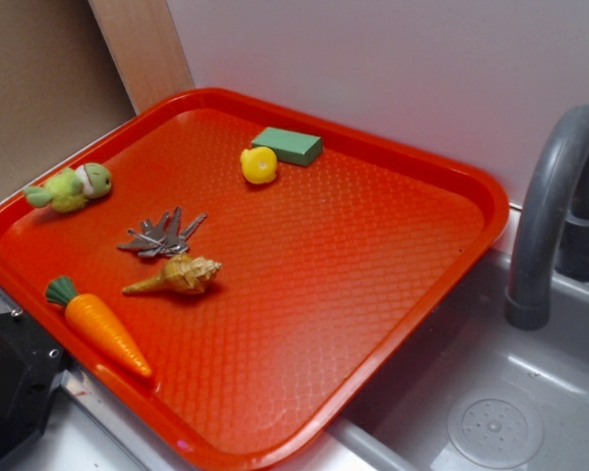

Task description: Grab the silver keys.

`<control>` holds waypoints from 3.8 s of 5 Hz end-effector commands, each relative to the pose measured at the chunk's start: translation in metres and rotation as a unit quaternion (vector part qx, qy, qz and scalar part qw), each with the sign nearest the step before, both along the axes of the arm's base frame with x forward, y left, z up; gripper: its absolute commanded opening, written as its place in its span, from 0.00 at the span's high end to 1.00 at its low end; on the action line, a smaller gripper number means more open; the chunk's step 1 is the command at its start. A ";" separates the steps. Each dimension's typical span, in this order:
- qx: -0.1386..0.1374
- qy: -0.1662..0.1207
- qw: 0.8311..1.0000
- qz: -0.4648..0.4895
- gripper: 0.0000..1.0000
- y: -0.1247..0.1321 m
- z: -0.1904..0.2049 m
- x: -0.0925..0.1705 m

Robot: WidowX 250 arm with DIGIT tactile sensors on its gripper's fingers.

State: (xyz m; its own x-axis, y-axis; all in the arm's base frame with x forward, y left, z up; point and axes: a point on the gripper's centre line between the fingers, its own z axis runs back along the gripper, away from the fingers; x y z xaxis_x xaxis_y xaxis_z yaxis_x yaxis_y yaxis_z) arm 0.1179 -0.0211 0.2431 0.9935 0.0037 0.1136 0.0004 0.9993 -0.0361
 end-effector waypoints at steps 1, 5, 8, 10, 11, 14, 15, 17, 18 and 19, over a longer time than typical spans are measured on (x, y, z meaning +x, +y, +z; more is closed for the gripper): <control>0.000 0.000 1.000 0.000 0.00 0.000 0.000 0.000; 0.089 -0.078 0.937 -0.328 0.00 0.048 -0.109 0.044; 0.054 -0.033 0.892 -0.447 0.00 0.013 -0.172 0.058; 0.047 -0.005 0.875 -0.481 0.00 -0.003 -0.174 0.026; 0.074 0.011 0.894 -0.441 0.00 0.000 -0.185 0.037; 0.094 -0.021 0.917 -0.388 0.00 0.019 -0.167 0.059; 0.100 -0.022 0.919 -0.381 0.00 0.021 -0.167 0.062; 0.113 -0.017 0.915 -0.386 0.00 0.015 -0.182 0.065; 0.115 -0.007 0.916 -0.384 0.00 0.014 -0.190 0.070; 0.117 0.013 0.917 -0.380 0.00 0.015 -0.199 0.068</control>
State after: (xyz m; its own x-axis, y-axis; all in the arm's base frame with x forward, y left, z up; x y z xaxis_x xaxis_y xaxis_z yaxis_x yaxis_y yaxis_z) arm 0.1806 -0.0002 0.0409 0.7131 -0.7008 -0.0209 0.6949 0.7024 0.1540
